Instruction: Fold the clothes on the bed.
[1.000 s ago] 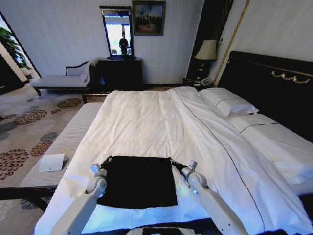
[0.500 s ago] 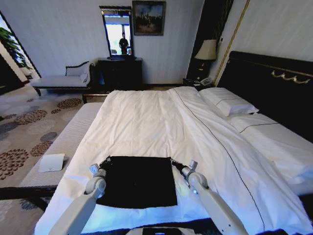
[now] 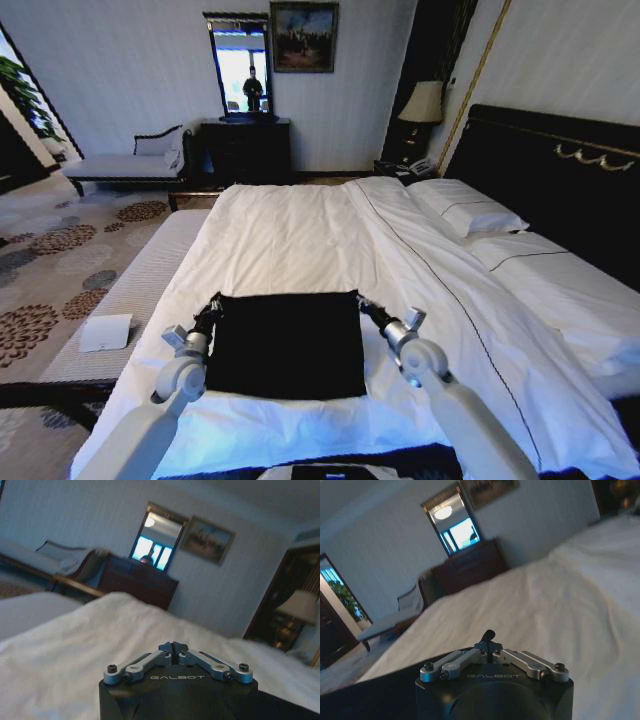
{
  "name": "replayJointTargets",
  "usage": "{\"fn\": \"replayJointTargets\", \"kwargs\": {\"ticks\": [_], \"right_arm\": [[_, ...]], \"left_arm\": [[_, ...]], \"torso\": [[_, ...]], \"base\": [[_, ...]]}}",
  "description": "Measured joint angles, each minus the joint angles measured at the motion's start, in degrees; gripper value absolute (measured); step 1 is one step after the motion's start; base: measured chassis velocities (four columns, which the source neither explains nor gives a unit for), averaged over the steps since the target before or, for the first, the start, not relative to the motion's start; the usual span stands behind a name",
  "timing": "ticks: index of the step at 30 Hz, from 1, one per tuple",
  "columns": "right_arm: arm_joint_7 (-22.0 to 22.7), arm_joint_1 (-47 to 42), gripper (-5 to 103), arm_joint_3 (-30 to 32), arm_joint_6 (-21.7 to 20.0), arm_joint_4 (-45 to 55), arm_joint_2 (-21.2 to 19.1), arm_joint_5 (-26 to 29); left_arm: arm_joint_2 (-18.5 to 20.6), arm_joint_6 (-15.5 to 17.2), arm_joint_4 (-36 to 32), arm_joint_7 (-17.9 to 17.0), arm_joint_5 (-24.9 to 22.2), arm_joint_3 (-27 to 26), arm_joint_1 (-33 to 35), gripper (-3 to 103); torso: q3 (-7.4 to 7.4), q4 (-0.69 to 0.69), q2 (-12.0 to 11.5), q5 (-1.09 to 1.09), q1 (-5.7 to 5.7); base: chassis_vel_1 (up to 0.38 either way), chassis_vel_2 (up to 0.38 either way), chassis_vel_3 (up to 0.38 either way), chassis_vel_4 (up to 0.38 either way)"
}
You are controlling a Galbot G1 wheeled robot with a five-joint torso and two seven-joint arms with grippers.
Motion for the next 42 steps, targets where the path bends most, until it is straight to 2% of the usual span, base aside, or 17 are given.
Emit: {"fn": "replayJointTargets", "kwargs": {"ticks": [9, 21, 27, 37, 40, 42], "right_arm": [[1.73, -1.62, 0, 2.65, 1.15, 8.18, -2.73, -0.76], [3.67, -2.77, 0, 3.48, 0.63, 13.47, -3.15, -0.89], [4.64, -4.82, 0, 3.41, -0.51, 17.05, -3.79, 0.57], [6.72, -13.69, 0, 7.7, -2.62, 25.82, -4.62, 3.36], [7.43, -14.94, 0, 8.79, -3.26, 27.79, -4.96, 4.58], [9.03, -15.14, 0, 9.39, -4.38, 29.24, -5.35, 7.43]], "left_arm": [[2.18, -0.9, -10.31, 0.15, -0.65, -6.46, 5.81, 1], [2.38, -1.14, -18.62, -0.32, -1.29, -13.58, 11.23, 1], [0.81, -1.15, -22.94, -0.96, -1.79, -16.77, 15.25, 1], [-4.33, -1.55, -30.09, -0.66, -2.24, -23.7, 29.41, 1], [-4.8, -1.55, -30.84, -0.57, -2.83, -24.17, 31.69, 1], [-4.77, -1.29, -31.04, -0.96, -3.33, -23.4, 32.03, 1]], "torso": [[0.0, 0.01, 0.0, -0.01, 0.0], [0.0, 0.01, 0.0, 0.0, 0.0], [0.01, 0.0, 0.0, 0.0, 0.01], [0.0, 0.01, 0.01, 0.0, 0.0], [0.0, 0.02, 0.01, 0.01, 0.0], [0.0, 0.01, 0.01, 0.0, -0.01]], "base": [[0.0, 0.0, 0.0, 0.0], [0.0, 0.0, 0.0, 0.0], [0.0, 0.0, 0.0, 0.0], [0.0, 0.0, 0.0, 0.0], [0.0, 0.0, 0.0, 0.0], [0.0, 0.0, 0.0, 0.0]]}}
